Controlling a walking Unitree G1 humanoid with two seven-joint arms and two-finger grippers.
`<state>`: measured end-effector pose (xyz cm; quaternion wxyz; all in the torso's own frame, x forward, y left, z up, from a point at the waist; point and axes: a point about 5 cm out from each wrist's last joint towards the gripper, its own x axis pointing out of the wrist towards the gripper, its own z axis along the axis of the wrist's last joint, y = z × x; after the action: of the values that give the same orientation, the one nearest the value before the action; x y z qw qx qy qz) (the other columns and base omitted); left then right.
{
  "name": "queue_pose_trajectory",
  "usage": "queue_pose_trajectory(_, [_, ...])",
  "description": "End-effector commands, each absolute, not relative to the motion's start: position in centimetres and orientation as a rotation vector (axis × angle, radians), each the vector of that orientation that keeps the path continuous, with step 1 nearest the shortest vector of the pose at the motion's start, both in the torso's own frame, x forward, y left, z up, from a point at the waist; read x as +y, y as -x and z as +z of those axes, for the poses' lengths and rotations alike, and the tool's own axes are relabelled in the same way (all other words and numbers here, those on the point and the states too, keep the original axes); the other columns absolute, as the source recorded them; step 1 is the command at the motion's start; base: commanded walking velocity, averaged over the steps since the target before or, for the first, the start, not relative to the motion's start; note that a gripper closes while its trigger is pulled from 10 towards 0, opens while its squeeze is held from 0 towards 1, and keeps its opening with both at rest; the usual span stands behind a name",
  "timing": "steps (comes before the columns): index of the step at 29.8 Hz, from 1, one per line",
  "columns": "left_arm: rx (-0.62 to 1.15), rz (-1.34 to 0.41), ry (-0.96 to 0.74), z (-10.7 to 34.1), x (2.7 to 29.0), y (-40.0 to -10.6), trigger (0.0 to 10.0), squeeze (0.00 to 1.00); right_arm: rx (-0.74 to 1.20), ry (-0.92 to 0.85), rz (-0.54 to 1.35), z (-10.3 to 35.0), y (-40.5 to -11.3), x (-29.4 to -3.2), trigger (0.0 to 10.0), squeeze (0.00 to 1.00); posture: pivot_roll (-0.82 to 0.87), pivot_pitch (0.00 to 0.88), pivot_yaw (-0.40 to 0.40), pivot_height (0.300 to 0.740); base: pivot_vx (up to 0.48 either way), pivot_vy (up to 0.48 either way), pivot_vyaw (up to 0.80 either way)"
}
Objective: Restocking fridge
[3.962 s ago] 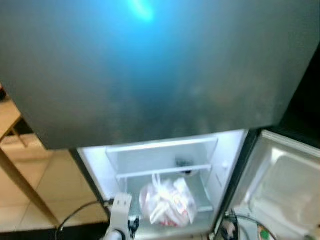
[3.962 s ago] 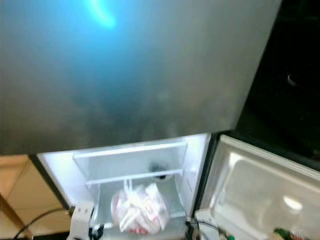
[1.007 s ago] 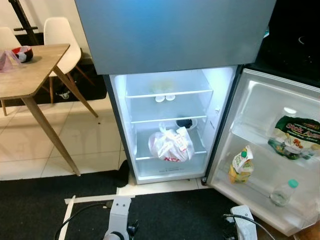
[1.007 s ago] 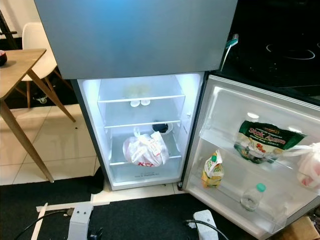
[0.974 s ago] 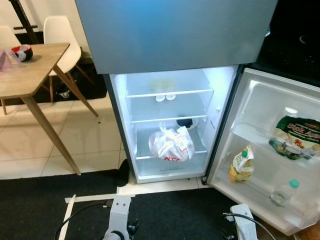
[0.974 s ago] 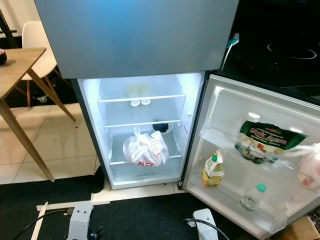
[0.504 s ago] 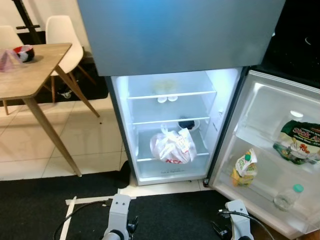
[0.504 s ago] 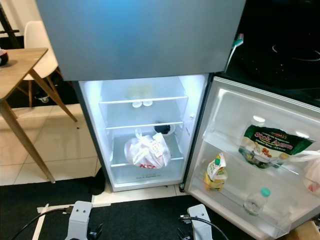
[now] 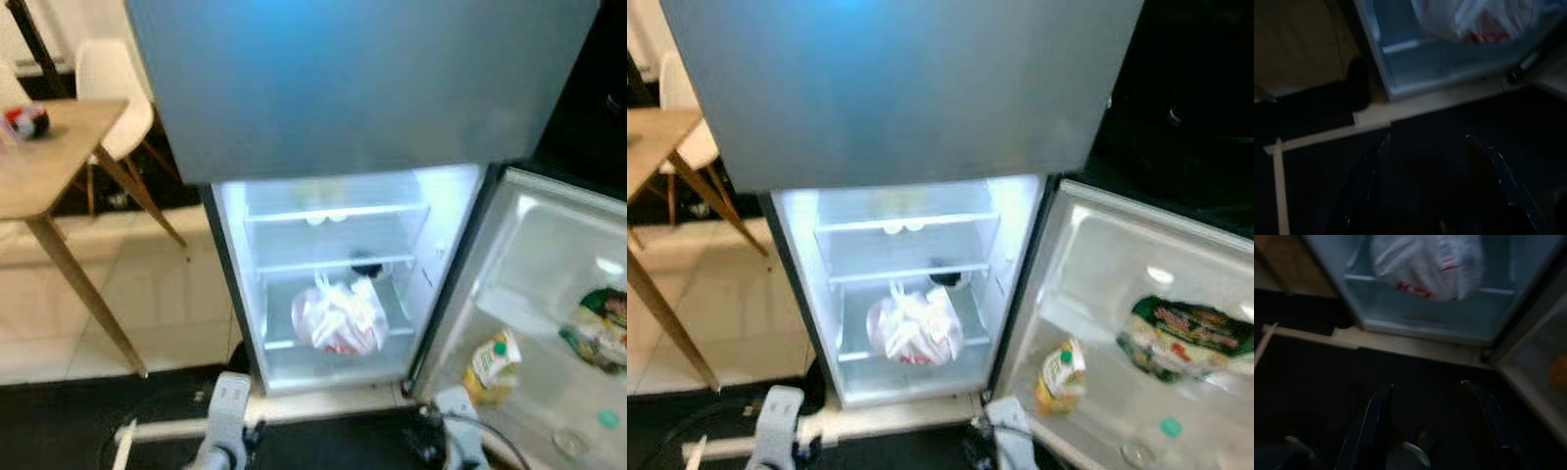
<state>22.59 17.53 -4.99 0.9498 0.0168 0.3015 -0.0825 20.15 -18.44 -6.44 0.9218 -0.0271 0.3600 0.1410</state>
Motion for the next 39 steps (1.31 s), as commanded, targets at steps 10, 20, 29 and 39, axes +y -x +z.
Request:
queue_pose_trajectory(10, [0.633,-0.202,-0.047,-5.3,17.4,-22.2,10.0,0.0,0.724,0.123,0.234,-6.1,-20.7,-19.3,10.0,0.0,-0.06,0.037,0.037,0.74,0.405,0.0,0.0])
queue_pose_trajectory(20, [0.648,-0.207,-0.053,-5.5,17.5,-21.9,10.0,0.0,0.709,0.089,0.254,-5.8,-21.0,-19.3,10.0,0.0,-0.06,0.043,0.035,0.74,0.404,0.0,0.0])
queue_pose_trajectory(29, [0.668,-0.206,-0.068,-5.8,17.6,-21.4,10.0,0.0,0.717,0.087,0.248,-6.0,-20.7,-19.2,10.0,0.0,-0.05,0.049,0.035,0.74,0.34,0.0,0.0])
queue_pose_trajectory(39, [0.656,-0.201,-0.069,-5.8,17.9,-21.2,10.0,0.0,0.727,0.076,0.234,-6.2,-20.3,-19.5,10.0,0.0,-0.05,0.049,0.035,0.74,0.0,0.0,0.0])
